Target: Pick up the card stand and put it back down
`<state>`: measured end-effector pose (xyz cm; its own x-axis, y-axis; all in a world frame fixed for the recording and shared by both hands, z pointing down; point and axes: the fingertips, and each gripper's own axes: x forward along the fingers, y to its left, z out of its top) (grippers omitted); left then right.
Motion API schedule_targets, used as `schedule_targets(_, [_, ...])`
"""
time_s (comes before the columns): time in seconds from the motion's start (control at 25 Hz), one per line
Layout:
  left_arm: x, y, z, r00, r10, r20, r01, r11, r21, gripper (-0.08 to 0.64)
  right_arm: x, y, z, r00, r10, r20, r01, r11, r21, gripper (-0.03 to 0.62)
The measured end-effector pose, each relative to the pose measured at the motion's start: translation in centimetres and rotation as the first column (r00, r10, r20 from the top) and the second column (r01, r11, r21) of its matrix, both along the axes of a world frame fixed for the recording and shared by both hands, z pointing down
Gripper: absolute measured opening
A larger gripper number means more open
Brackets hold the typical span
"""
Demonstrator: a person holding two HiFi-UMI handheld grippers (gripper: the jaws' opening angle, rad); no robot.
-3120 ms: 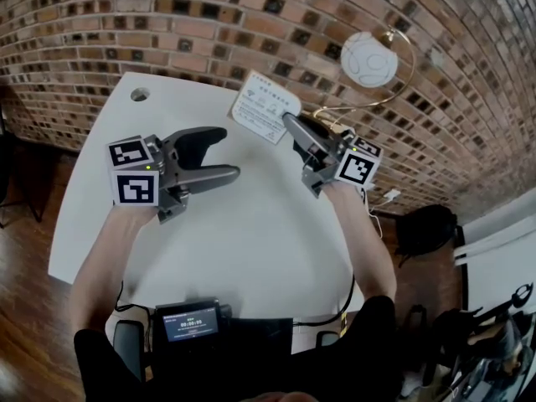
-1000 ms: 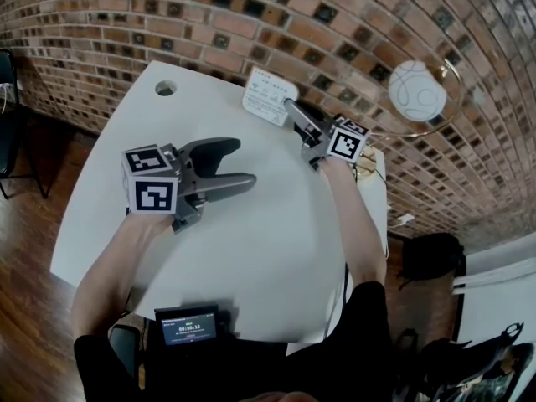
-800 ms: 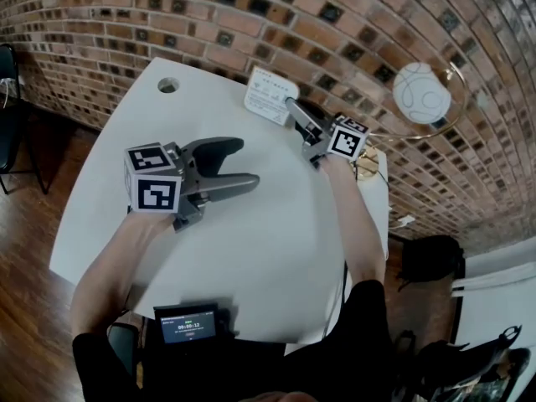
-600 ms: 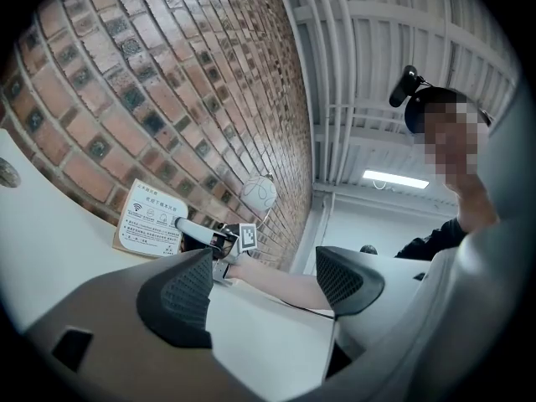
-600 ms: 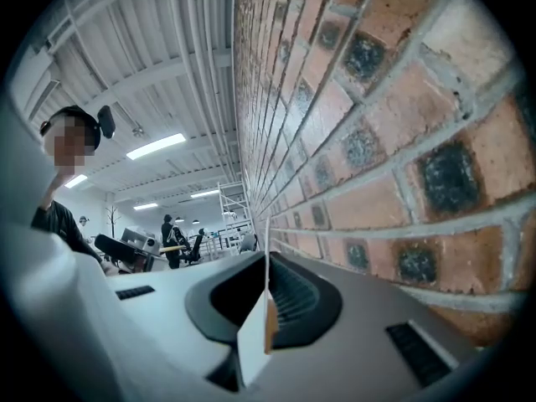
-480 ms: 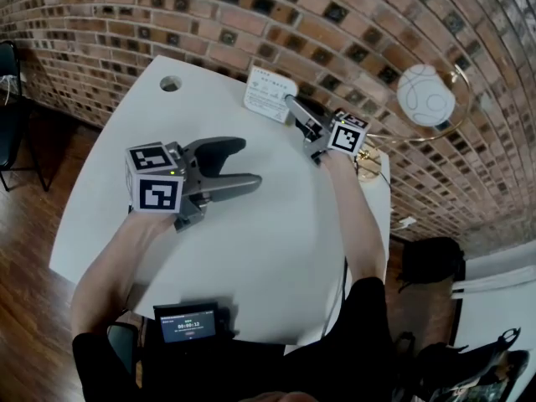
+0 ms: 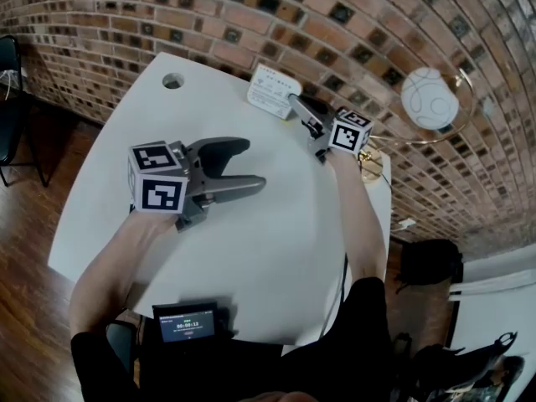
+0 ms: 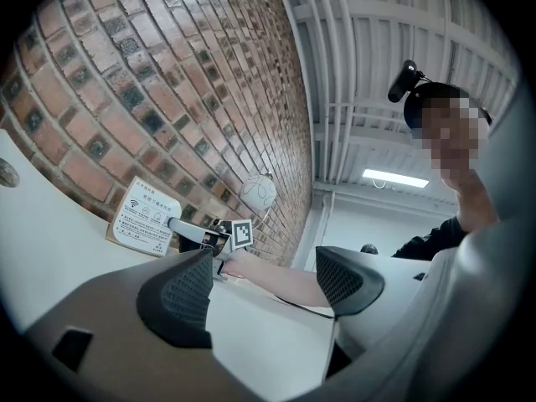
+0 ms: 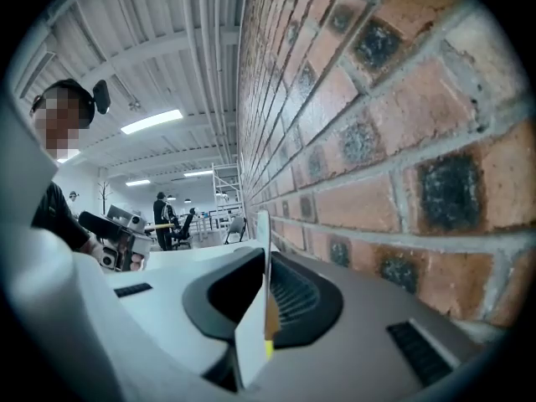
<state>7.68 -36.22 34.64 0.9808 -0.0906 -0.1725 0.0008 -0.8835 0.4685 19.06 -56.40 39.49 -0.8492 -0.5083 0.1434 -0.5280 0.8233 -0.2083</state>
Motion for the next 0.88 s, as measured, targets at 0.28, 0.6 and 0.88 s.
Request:
schedule_targets(0.28, [0.1,0.1,0.0,1.0,0.002,0.002,-0.002,1.0,-0.003,0.385,0.8,-0.8,0.8,0.994,0.081,-0.079,-0.081,0.997,0.003,0.074])
schedule_targets(0.6, [0.1,0.2,0.0,1.0,0.002,0.001,-0.002,1.0,0.001,0.385,1.1,-1.5,1.0,0.98,0.15,-0.128,-0.15,0.989,0.01,0.095])
schedule_targets(0.88, [0.1,0.3,0.0,1.0,0.006,0.0,-0.006,1.0,-0.003,0.385,1.6,-1.9,1.0,0.971,0.196,-0.137,-0.198,0.98,0.001,0.13])
